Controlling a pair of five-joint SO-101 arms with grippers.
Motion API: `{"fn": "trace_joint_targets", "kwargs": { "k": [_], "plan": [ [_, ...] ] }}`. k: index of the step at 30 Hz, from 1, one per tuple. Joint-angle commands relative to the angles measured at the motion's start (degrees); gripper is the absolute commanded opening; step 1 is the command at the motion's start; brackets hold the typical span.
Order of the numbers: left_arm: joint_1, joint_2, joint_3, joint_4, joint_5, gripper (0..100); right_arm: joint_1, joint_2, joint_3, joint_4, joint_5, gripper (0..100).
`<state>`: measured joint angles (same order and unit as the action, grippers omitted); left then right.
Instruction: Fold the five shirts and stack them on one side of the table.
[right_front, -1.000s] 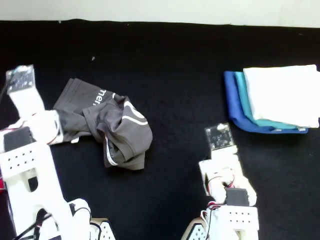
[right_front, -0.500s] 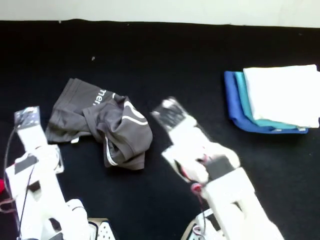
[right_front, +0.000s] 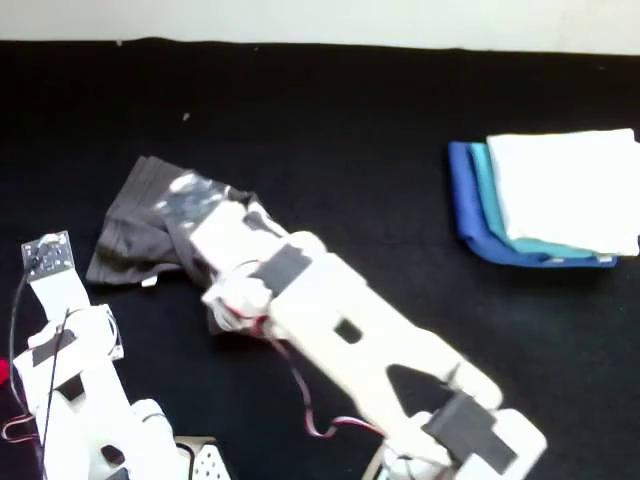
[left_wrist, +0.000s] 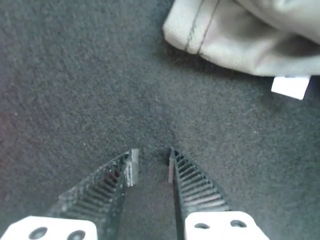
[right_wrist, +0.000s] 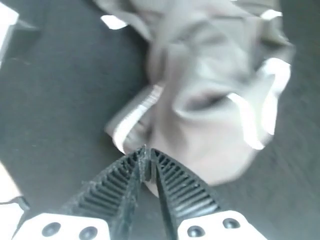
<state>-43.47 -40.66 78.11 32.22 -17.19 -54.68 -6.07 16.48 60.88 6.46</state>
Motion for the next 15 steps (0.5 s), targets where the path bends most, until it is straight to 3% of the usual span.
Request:
{"fn": "trace_joint_targets", "kwargs": {
  "k": [1,4,11,15],
  "plan": [
    [1.4,-0.7,0.1,-1.1,-0.6,12,-0.6,8.7,-5.8,-0.2,-0.4,1.2],
    [1.4,-0.7,0.1,-1.1,-0.6,12,5.6,17.1,-8.7,-0.2,-0.4,1.2],
    [1.5,-0.7,0.2,-1.1,-0.6,12,32.4,31.1,-22.7,0.0,-0.4,1.2],
    [1.6,-0.7,0.2,-1.1,-0.6,12,42.2,33.0,-30.3,0.2,-0.4,1.2]
  ]
}}
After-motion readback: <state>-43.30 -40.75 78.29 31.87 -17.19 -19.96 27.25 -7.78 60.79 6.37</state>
